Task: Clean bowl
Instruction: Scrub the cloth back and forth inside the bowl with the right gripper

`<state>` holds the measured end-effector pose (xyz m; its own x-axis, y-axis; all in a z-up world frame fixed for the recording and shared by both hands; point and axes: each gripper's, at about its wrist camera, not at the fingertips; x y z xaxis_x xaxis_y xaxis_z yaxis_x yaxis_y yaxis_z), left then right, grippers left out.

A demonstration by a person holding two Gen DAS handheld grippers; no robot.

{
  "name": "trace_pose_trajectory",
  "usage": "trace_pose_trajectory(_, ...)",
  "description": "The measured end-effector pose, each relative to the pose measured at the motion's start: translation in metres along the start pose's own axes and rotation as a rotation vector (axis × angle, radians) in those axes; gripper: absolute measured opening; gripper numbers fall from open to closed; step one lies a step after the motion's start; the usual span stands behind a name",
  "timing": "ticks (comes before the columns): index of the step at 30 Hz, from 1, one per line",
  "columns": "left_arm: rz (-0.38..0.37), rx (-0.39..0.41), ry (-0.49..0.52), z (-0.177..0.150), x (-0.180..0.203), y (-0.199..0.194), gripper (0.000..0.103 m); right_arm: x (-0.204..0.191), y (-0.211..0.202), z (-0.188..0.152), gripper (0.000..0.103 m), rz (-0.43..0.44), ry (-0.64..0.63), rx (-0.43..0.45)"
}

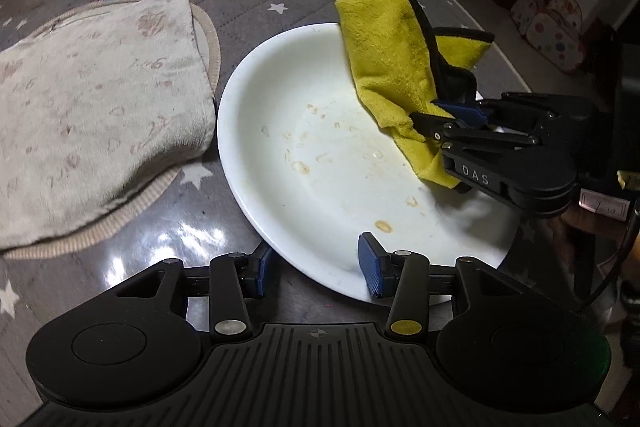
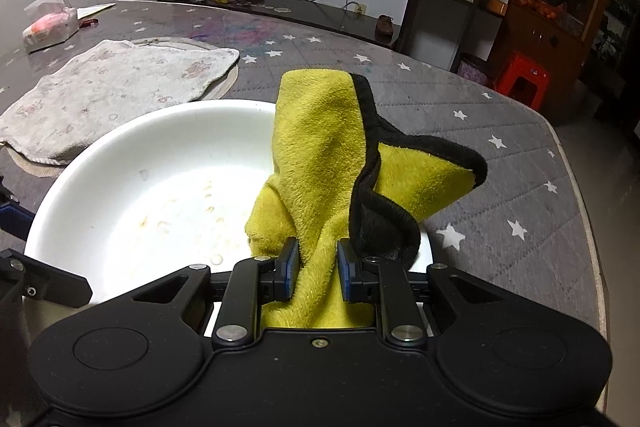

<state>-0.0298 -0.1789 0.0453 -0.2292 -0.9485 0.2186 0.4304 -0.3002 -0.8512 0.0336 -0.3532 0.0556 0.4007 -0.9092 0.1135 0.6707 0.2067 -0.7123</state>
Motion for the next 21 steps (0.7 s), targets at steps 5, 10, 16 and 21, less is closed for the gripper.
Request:
trace_pose_trajectory(5,-0.008,0.006,-0.048,-0.003,0.000,0.001,0.045,-0.001,-0.003,-0.003,0.021,0.000,0.000,-0.001)
trace_pose_trajectory(10,-0.010,0.010,-0.056,-0.002,0.000,0.005,0.043,-0.001,-0.007,-0.006,0.021,-0.001,-0.005,-0.004)
trace_pose_trajectory(16,-0.020,0.007,-0.047,0.002,-0.004,0.006,0.041,-0.003,-0.014,-0.011,0.021,0.000,-0.017,-0.015)
trace_pose_trajectory(21,-0.024,0.002,-0.013,0.005,-0.005,0.008,0.041,-0.005,-0.020,-0.016,0.021,0.005,-0.026,-0.024)
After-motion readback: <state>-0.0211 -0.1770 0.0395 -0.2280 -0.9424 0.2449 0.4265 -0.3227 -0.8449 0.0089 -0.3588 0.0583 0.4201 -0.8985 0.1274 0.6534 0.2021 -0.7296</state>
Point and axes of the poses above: each gripper's, at about its wrist camera, not at the fingertips, and y roughly the way its jaws point, x to its right, z to its top, and after that the axes turned 1 degree about z, right-handed
